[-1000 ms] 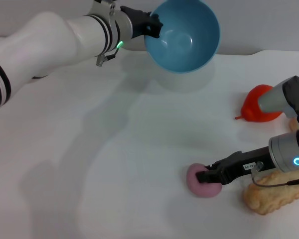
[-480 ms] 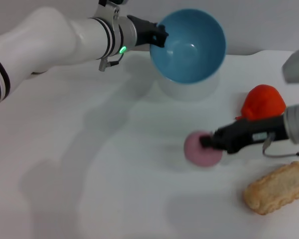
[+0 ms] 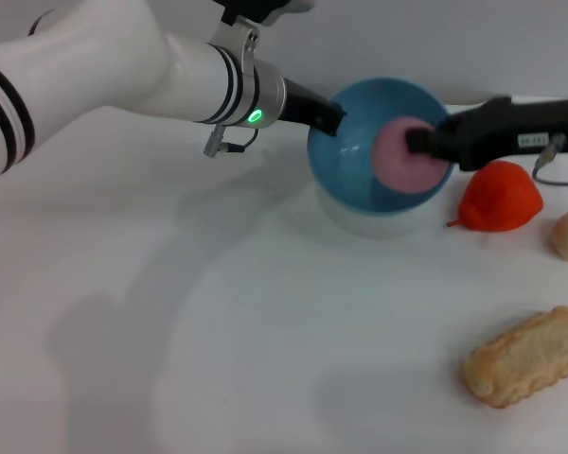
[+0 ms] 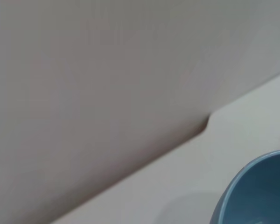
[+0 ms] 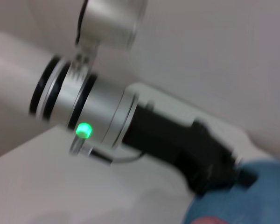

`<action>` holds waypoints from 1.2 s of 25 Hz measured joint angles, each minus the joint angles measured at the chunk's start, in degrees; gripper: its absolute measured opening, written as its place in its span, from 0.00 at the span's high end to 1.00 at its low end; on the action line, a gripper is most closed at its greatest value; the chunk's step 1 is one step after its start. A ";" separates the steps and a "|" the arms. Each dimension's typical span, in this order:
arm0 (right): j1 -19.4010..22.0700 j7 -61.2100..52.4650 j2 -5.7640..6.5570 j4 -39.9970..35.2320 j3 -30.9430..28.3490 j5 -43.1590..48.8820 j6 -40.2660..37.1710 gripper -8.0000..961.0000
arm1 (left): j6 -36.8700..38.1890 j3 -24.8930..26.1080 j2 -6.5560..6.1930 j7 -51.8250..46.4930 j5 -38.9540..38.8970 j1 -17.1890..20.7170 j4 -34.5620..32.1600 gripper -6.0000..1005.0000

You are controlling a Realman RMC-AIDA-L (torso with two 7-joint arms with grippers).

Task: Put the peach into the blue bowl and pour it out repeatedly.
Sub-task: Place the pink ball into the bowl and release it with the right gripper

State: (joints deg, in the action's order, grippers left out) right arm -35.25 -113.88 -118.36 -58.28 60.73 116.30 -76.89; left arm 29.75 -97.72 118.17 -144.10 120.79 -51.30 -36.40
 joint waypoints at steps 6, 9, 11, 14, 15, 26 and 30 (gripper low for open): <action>-0.49 -0.06 -0.01 -0.23 -1.22 0.49 1.39 0.93 | 5.39 0.02 0.17 -11.01 11.34 -1.08 -1.66 1.00; -0.57 -0.06 -0.01 2.07 -1.80 1.40 3.29 0.93 | 5.92 0.04 0.22 -11.84 12.14 -0.79 -2.70 1.00; -0.80 -0.07 -0.07 3.87 -1.62 2.25 5.47 0.93 | 6.02 0.04 0.26 -11.86 12.04 -0.65 -2.90 1.00; -1.05 0.46 -0.28 5.82 -1.04 2.48 8.65 0.93 | 6.00 -0.31 0.37 -11.90 11.93 -0.81 -2.92 1.00; -1.04 0.91 -0.36 5.94 -0.72 2.42 9.23 0.93 | 5.92 -0.44 0.39 -11.90 11.93 -0.88 -2.93 1.00; -1.65 4.49 -0.48 8.35 0.53 2.01 13.45 0.72 | 5.59 -0.54 0.57 -11.95 11.29 -0.64 -2.97 1.00; -1.80 4.96 -0.47 9.02 0.54 1.91 14.20 0.63 | 5.63 -0.55 0.57 -11.97 11.04 -0.66 -2.67 1.00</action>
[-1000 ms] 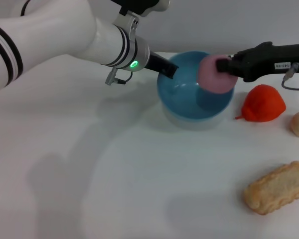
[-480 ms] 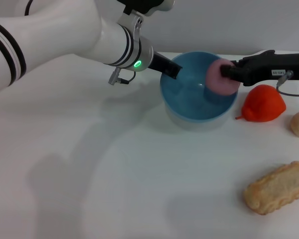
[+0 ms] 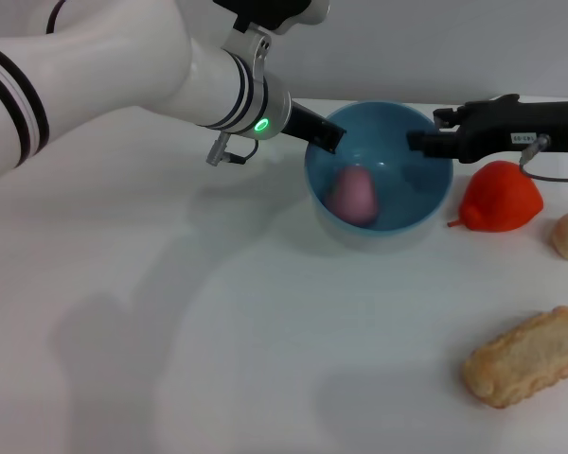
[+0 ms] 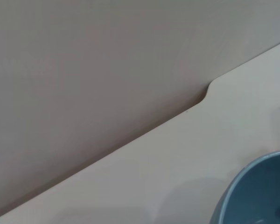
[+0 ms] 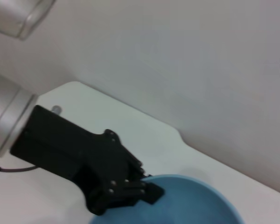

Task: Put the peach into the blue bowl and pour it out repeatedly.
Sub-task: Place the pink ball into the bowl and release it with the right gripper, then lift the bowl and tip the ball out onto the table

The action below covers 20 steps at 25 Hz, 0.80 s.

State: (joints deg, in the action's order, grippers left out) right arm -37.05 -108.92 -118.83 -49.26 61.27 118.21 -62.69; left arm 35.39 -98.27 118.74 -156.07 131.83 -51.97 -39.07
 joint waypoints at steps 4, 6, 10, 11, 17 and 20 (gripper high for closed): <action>2.53 0.01 0.08 -2.22 -0.82 -0.57 1.51 0.54 | -0.30 -0.12 0.01 -0.03 0.01 0.08 0.10 1.00; 4.94 0.36 0.19 -4.49 -2.92 -1.39 3.13 0.50 | -0.39 -0.16 -0.01 -0.01 0.11 0.11 0.12 1.00; 8.24 5.36 -0.04 -5.92 -10.57 -1.96 4.25 0.43 | -1.22 -0.21 -0.07 0.54 0.47 0.05 0.21 1.00; 9.18 7.61 -0.13 -5.73 -12.83 -2.27 4.47 0.41 | -1.43 -0.34 -0.07 0.55 0.47 -0.07 0.21 1.00; 14.58 23.10 0.01 1.65 -16.98 -15.78 7.41 0.41 | -5.31 -3.68 -0.15 2.28 0.53 -0.40 -0.23 1.00; 18.03 32.66 0.05 5.79 -17.73 -28.55 6.84 0.41 | -8.74 -6.17 -0.05 4.06 0.82 -0.73 -0.30 1.00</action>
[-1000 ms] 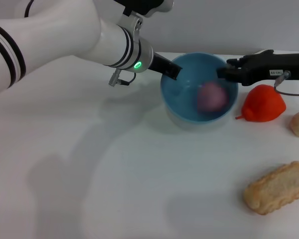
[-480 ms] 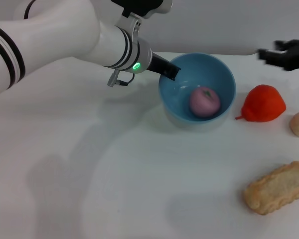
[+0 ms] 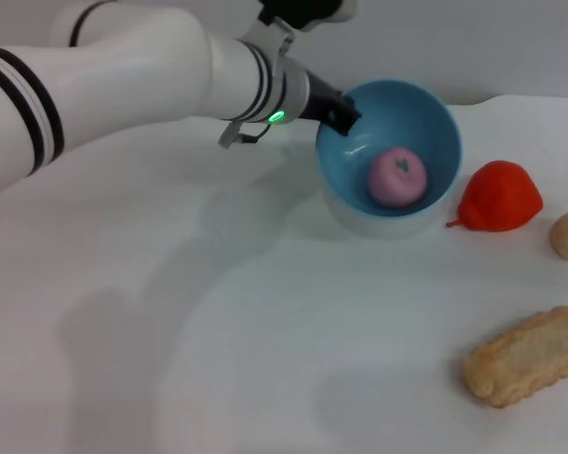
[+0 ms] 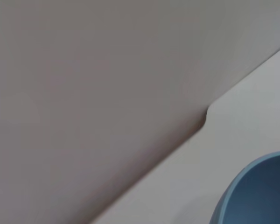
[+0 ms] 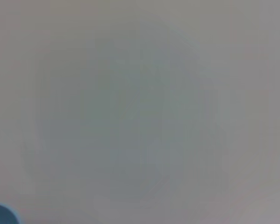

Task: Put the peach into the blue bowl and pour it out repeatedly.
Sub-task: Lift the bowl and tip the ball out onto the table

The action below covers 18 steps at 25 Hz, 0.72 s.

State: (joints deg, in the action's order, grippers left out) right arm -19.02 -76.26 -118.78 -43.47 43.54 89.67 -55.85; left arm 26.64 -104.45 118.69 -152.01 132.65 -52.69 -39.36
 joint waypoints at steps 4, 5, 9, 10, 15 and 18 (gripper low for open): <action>2.32 6.99 0.07 5.44 -0.59 -8.03 -0.16 0.41 | -1.31 -1.65 0.15 0.27 5.14 -1.23 -1.30 1.00; 2.59 8.61 0.06 6.67 -1.16 -8.75 -0.17 0.41 | -1.32 -2.01 0.23 0.12 7.59 -1.59 -1.94 1.00; 2.96 12.16 0.01 11.51 -3.49 -11.28 -0.85 0.41 | -1.73 -4.64 0.32 -0.40 14.38 -2.33 -4.58 0.99; 3.04 12.40 0.06 12.50 -4.07 -12.08 -1.34 0.41 | -2.27 -6.23 0.30 -0.41 16.15 -2.33 -5.51 0.99; 3.45 13.36 0.02 13.54 -4.77 -12.80 -2.88 0.41 | -5.05 -14.60 0.41 -1.08 23.68 -2.07 -8.96 0.99; 3.46 13.44 0.02 13.77 -4.78 -12.84 -2.99 0.41 | -5.28 -16.97 0.41 -1.18 27.32 -1.83 -11.15 0.99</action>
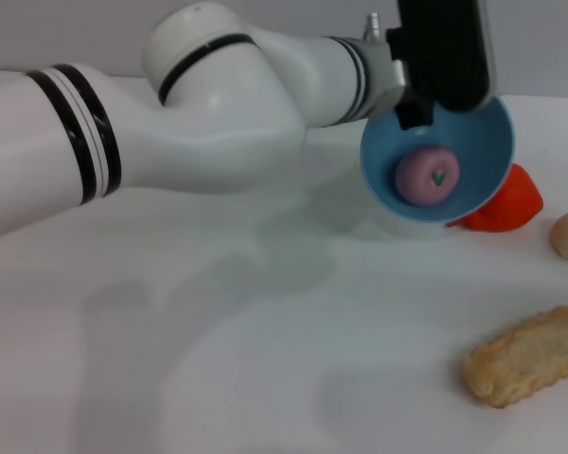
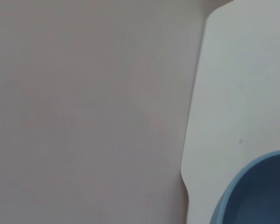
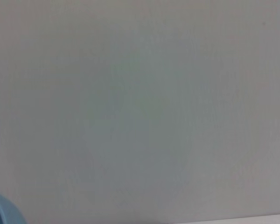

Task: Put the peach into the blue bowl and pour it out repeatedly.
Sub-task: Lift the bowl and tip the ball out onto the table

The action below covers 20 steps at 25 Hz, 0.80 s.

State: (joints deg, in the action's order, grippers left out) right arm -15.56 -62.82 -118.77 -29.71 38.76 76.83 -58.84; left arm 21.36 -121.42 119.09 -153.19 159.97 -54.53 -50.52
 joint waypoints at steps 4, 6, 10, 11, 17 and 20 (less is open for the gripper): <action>-0.02 0.05 0.01 0.13 0.00 -0.03 -0.05 0.41 | -0.36 -1.51 0.00 0.90 5.12 1.24 -2.88 0.99; -0.19 0.06 0.02 0.17 0.00 -0.04 -0.07 0.41 | -1.62 -2.09 0.00 2.72 5.28 1.70 -3.37 0.99; -0.77 0.07 0.07 0.36 0.00 -0.07 -0.10 0.41 | -8.48 -3.85 -0.01 11.35 5.42 3.79 -3.77 0.99; -0.94 0.08 0.09 0.51 0.00 -0.07 -0.10 0.41 | -9.45 -4.14 -0.01 12.55 5.42 4.23 -3.95 0.99; -1.35 0.10 0.12 0.84 0.00 -0.11 0.35 0.41 | -15.68 -6.11 -0.01 21.84 5.43 7.31 -4.94 1.00; -1.50 0.11 0.12 0.90 0.00 -0.11 0.48 0.41 | -18.99 -7.43 0.00 25.90 5.46 8.56 -4.69 1.00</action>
State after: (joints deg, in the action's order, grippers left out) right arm -17.06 -62.71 -118.65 -28.81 38.76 76.72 -58.36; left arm 2.37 -128.85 119.10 -127.30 165.43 -45.96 -55.21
